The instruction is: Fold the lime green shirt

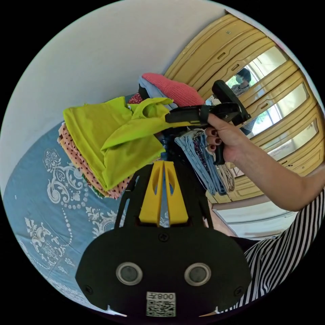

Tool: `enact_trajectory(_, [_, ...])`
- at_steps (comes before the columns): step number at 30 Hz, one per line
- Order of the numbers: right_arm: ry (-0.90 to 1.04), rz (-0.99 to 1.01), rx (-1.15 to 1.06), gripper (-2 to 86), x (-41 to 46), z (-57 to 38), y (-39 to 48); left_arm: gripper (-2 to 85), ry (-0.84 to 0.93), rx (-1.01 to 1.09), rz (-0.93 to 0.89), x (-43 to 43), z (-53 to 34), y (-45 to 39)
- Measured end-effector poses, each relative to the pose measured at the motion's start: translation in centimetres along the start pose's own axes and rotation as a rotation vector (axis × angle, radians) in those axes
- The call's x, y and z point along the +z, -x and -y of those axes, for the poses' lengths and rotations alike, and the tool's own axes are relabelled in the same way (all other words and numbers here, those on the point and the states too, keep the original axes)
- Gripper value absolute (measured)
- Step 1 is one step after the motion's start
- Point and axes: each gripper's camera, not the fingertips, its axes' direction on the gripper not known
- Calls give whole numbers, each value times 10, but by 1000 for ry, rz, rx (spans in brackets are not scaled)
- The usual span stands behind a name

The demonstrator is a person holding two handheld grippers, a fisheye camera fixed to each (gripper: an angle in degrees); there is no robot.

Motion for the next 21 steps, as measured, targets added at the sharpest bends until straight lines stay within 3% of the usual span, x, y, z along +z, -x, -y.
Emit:
enact_trajectory(12, [-1, -121, -459, 1, 26, -111, 145, 2, 11, -241, 48, -68, -151, -55])
enact_trajectory(21, [4, -188, -838, 1, 33, -254, 242, 2, -172, -369, 171, -151, -254, -150])
